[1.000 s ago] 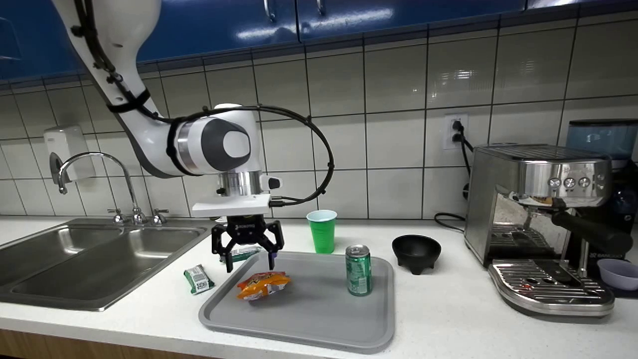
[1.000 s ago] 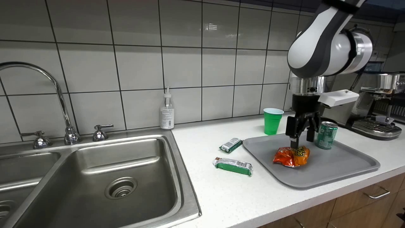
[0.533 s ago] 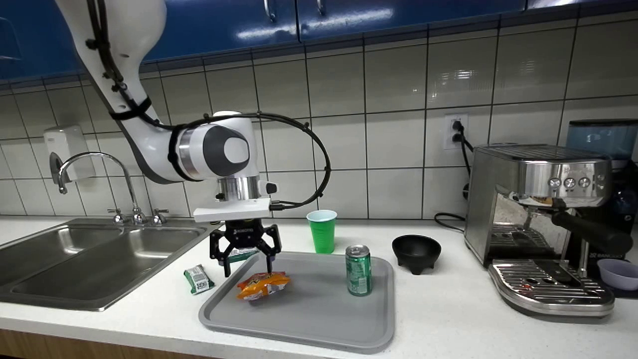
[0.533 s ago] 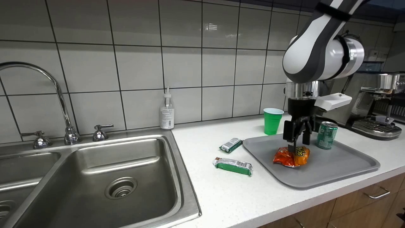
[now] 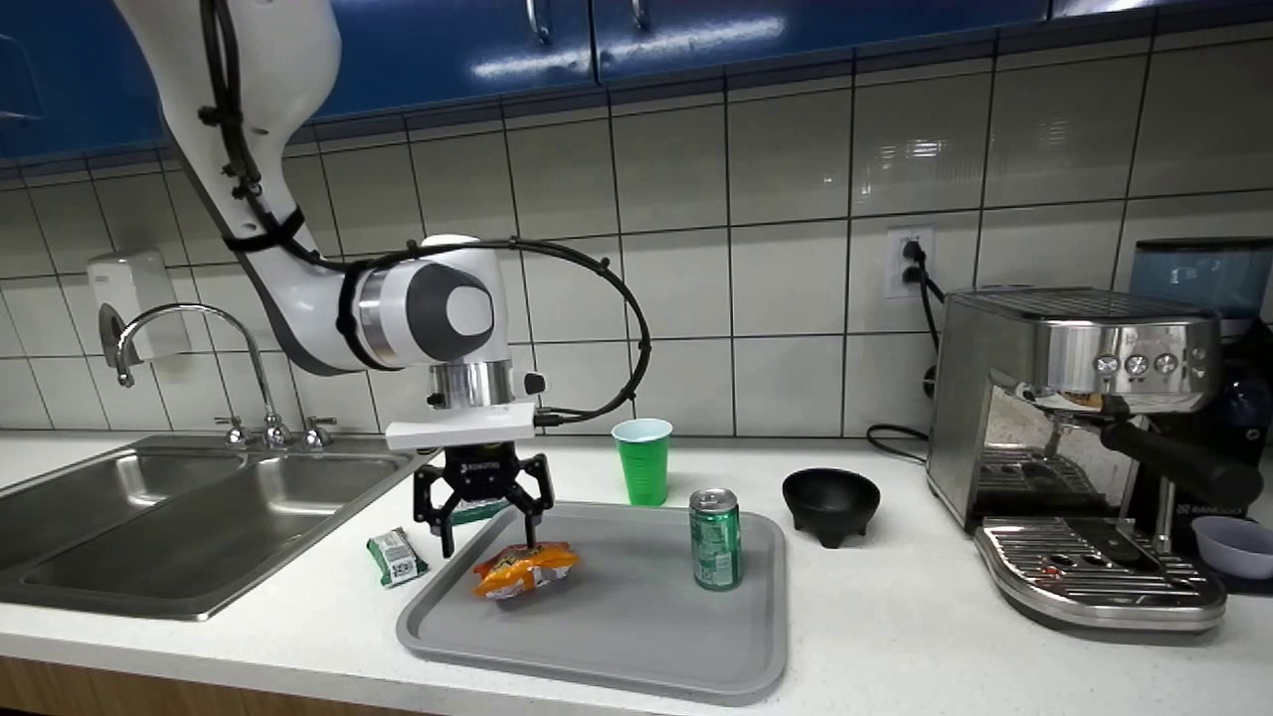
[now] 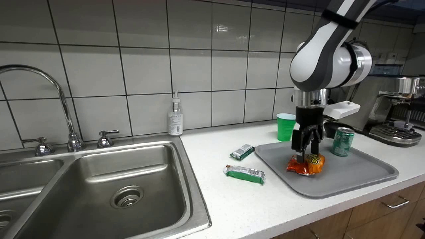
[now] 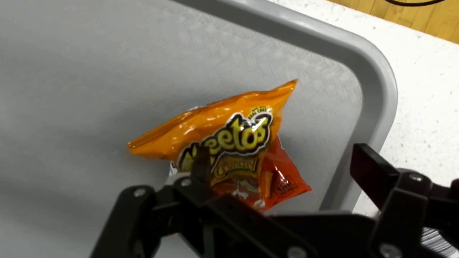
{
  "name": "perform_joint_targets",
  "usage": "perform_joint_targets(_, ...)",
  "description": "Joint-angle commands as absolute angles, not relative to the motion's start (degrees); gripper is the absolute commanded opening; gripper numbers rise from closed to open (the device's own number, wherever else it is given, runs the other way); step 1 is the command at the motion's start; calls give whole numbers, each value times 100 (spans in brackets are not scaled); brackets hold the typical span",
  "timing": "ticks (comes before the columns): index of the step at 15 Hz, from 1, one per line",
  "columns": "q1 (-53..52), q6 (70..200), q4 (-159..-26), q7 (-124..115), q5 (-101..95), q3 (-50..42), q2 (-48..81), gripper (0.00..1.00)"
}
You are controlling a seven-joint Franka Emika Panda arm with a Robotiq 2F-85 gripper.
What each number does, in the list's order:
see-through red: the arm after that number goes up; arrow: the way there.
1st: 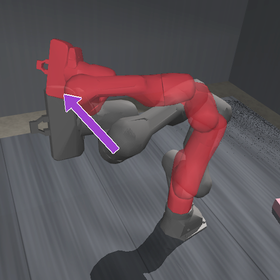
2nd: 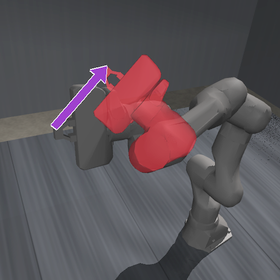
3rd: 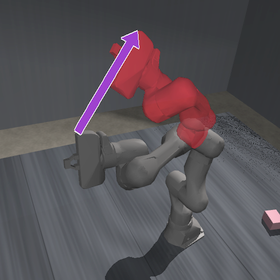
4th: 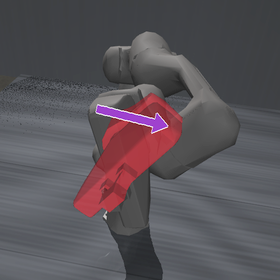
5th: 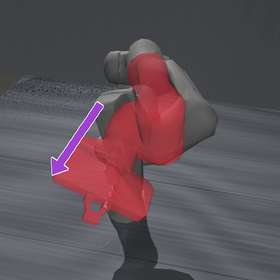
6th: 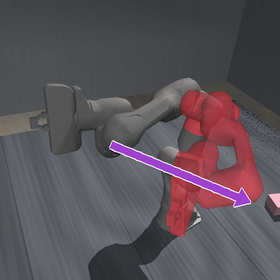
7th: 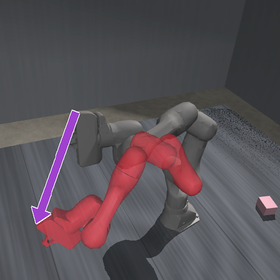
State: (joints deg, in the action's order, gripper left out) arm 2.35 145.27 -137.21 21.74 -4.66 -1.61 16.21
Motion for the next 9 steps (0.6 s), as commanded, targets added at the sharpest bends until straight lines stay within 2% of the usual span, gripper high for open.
perform_joint_targets(1,313,14370,-13533,2270,-585,-48,1734,100)
perform_joint_targets(9,312,14360,-13445,2249,-626,-6,1861,100)
